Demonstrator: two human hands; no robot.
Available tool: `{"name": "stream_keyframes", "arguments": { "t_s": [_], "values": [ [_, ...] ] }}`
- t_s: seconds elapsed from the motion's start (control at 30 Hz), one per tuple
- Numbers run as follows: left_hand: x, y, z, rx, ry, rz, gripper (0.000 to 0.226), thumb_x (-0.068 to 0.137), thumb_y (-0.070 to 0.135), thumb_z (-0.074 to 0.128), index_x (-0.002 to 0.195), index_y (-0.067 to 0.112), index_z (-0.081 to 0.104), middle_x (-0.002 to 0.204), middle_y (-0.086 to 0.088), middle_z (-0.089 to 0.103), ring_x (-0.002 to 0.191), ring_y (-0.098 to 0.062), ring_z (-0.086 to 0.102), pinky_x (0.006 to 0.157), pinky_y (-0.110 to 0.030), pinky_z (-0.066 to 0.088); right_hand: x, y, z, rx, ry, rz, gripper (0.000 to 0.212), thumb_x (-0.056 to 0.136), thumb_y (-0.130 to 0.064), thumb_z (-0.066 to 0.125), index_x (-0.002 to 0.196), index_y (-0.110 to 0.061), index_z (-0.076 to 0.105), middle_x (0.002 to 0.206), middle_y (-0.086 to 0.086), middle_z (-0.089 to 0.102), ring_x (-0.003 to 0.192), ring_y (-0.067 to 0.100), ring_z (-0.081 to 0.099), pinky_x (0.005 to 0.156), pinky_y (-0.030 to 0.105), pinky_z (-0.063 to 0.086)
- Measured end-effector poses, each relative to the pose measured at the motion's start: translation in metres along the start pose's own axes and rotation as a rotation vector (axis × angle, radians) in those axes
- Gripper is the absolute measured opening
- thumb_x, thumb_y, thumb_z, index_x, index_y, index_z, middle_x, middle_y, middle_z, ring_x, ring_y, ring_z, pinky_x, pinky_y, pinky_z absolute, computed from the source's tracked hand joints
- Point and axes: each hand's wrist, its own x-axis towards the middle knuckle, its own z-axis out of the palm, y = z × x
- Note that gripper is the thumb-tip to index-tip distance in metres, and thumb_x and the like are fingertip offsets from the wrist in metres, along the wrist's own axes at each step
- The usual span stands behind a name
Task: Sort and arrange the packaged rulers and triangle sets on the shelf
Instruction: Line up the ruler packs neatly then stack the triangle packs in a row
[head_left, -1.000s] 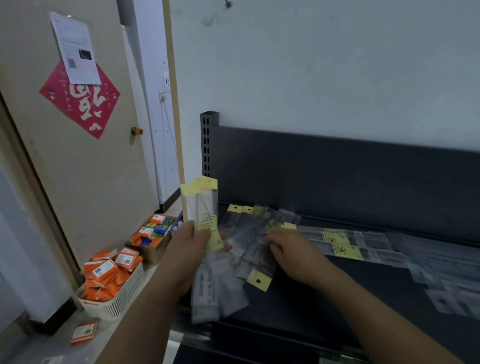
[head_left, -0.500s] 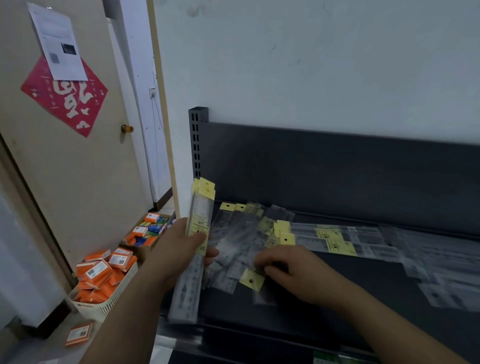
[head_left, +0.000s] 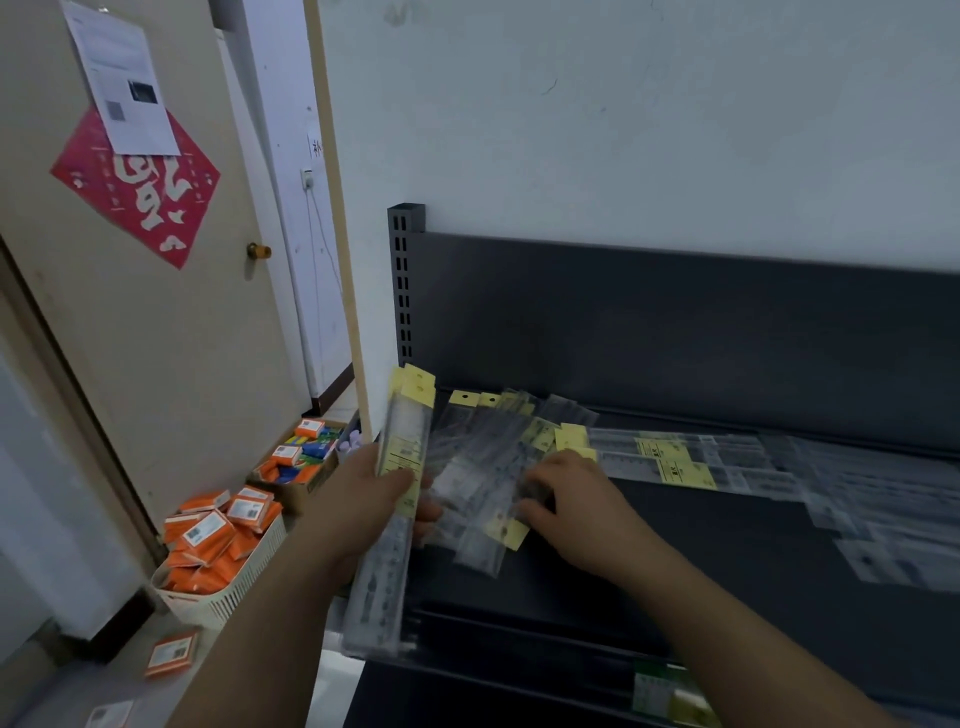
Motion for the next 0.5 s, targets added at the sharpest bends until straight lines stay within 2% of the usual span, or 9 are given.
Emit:
{"name": "stream_keyframes", "arguments": {
  "t_s": [0.07, 0.13, 0.23, 0.3, 0.4, 0.5],
  "values": [
    [0.000, -0.001, -0.012, -0.007, 0.073, 0.025, 0.019, 0.097, 0.004, 0.043, 0.109, 0.006, 0.057, 0.087, -0.017, 0.071, 0.073, -0.031, 0.068, 0.072, -0.051, 0.057, -0.001, 0.001, 0.000, -0.057, -0.013, 0.036, 0.023, 0.095, -0.032, 0.050, 0.111, -0.020, 0.062, 0.123, 0.001, 0.049, 0.116, 0.022, 0.042, 0.096, 0.032, 0.040],
    [-0.001, 0.000, -0.021, -0.046, 0.129, 0.042, 0.021, 0.097, 0.002, 0.043, 0.111, 0.011, 0.056, 0.094, -0.016, 0.070, 0.072, -0.028, 0.068, 0.065, -0.042, 0.056, 0.000, 0.000, 0.001, -0.066, 0.003, 0.052, 0.025, 0.097, -0.028, 0.047, 0.115, -0.019, 0.061, 0.126, 0.002, 0.049, 0.120, 0.024, 0.041, 0.097, 0.031, 0.038],
    [-0.004, 0.003, -0.032, -0.050, 0.163, 0.040, 0.017, 0.095, 0.003, 0.047, 0.109, 0.005, 0.057, 0.091, -0.017, 0.070, 0.065, -0.022, 0.062, 0.056, -0.031, 0.052, 0.009, -0.007, 0.004, -0.032, 0.071, 0.029, 0.034, 0.099, -0.025, 0.042, 0.130, -0.018, 0.053, 0.139, 0.004, 0.043, 0.128, 0.023, 0.035, 0.103, 0.030, 0.033],
    [-0.003, 0.004, -0.039, 0.002, 0.182, 0.030, 0.016, 0.090, 0.004, 0.057, 0.106, 0.001, 0.060, 0.083, -0.016, 0.068, 0.059, -0.018, 0.057, 0.051, -0.027, 0.048, 0.019, -0.014, 0.007, 0.002, 0.031, -0.001, 0.041, 0.101, -0.026, 0.041, 0.141, -0.020, 0.044, 0.150, 0.003, 0.032, 0.138, 0.022, 0.024, 0.111, 0.031, 0.025],
    [0.002, 0.008, -0.049, 0.067, 0.233, 0.016, 0.019, 0.088, 0.008, 0.063, 0.106, 0.000, 0.062, 0.074, -0.013, 0.062, 0.058, -0.016, 0.056, 0.049, -0.026, 0.047, 0.031, -0.023, 0.012, 0.030, -0.045, -0.059, 0.043, 0.102, -0.029, 0.040, 0.145, -0.025, 0.039, 0.157, -0.001, 0.023, 0.145, 0.017, 0.014, 0.117, 0.033, 0.014],
    [0.005, 0.008, -0.056, 0.092, 0.226, -0.030, 0.019, 0.089, 0.008, 0.063, 0.107, 0.000, 0.062, 0.069, -0.013, 0.064, 0.055, -0.017, 0.057, 0.049, -0.027, 0.048, 0.034, -0.028, 0.014, -0.022, -0.129, -0.129, 0.038, 0.103, -0.024, 0.036, 0.139, -0.022, 0.048, 0.151, -0.001, 0.036, 0.140, 0.016, 0.025, 0.113, 0.027, 0.017]
  ]
}}
